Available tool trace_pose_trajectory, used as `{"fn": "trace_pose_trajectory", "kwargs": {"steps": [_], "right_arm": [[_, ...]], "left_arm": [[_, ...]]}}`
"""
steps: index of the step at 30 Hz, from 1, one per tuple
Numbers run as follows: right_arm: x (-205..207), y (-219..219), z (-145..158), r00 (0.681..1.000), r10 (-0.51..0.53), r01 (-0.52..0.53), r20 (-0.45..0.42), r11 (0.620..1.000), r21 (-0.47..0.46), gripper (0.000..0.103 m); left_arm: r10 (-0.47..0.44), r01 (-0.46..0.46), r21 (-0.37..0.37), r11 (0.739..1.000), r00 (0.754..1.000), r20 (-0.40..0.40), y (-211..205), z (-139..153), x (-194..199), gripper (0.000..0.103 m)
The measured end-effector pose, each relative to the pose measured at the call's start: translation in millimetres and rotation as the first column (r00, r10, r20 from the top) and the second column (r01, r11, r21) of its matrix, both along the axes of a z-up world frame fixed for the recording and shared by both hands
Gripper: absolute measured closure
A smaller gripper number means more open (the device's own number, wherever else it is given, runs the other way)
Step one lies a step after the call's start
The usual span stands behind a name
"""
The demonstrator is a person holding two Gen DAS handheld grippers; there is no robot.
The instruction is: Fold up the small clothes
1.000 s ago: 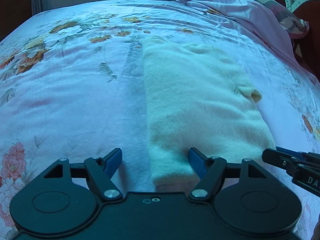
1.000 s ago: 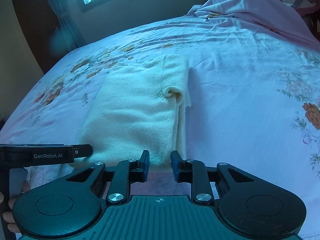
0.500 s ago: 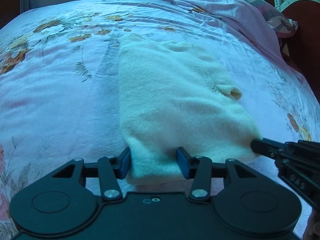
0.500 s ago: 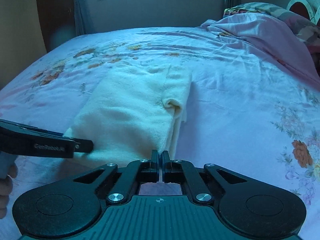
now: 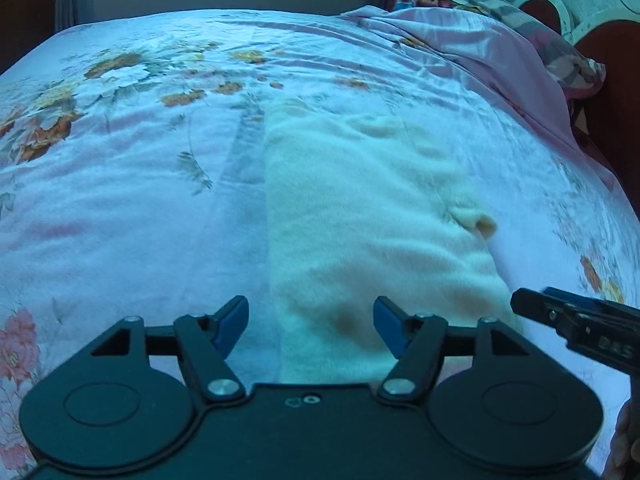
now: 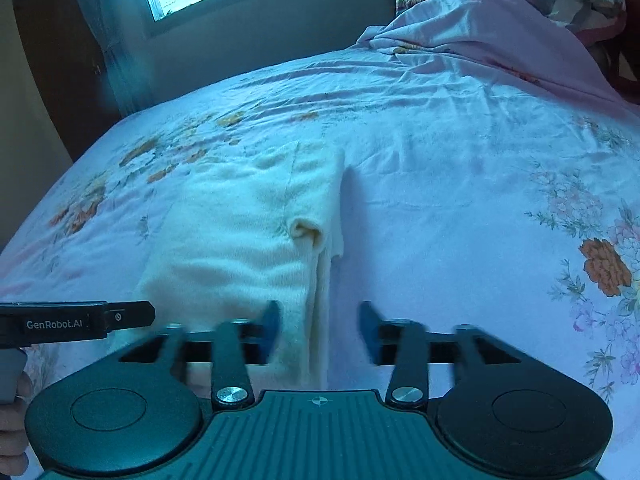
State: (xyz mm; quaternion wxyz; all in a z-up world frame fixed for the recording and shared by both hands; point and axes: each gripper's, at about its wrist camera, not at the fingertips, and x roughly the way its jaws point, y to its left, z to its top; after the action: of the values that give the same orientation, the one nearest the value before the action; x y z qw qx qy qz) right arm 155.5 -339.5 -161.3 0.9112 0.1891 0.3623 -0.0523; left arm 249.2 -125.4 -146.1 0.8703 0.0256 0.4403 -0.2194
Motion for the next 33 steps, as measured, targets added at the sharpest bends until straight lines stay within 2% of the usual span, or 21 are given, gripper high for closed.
{"fn": "trace_pose_trajectory", "kwargs": {"steps": [2,6,17,20,28,31,32,33], "right_arm": [[1,2,6,1.000,-0.002,0.002,0.029,1.000,0.001,0.028],[16,10,4,1.000,0.023,-0.023,0.006,1.000,-0.008,0.028],[61,-6,-19,0.998,-0.015,0.020,-0.058,0.995,0.093,0.028],[71,-11,-22,0.998,-0.014,0.021,-0.059,0.994,0.104,0.028],[98,-24,-41,0.997,-0.011,0.027,-0.080,0.980,0.199,0.028],[104,-22,-43,0.997,0.019,-0.003,-0.069,0.974,0.225,0.028],[105,-21,-44,0.998,0.023,-0.008,-0.067,0.976,0.218,0.033],[106,-21,-45,0.998,0.023,-0.009,-0.065,0.978,0.209,0.050]], "left_arm": [[0.004,-0.004,0.005,1.000,1.000,0.006,0,1,3,0.037],[0.012,-0.012,0.020,1.000,1.000,-0.010,-3,-4,14,0.037],[-0.009,0.009,-0.009,1.000,1.000,-0.029,-10,-12,41,0.036],[-0.005,0.003,-0.057,0.998,0.999,-0.034,-6,-10,50,0.040],[-0.025,-0.023,-0.219,0.975,0.976,-0.216,1,-38,88,0.038],[-0.042,-0.026,-0.265,0.964,0.968,-0.248,0,-45,95,0.040],[-0.043,-0.027,-0.270,0.962,0.967,-0.253,0,-47,96,0.042],[-0.042,-0.032,-0.275,0.961,0.966,-0.257,-1,-48,97,0.046]]}}
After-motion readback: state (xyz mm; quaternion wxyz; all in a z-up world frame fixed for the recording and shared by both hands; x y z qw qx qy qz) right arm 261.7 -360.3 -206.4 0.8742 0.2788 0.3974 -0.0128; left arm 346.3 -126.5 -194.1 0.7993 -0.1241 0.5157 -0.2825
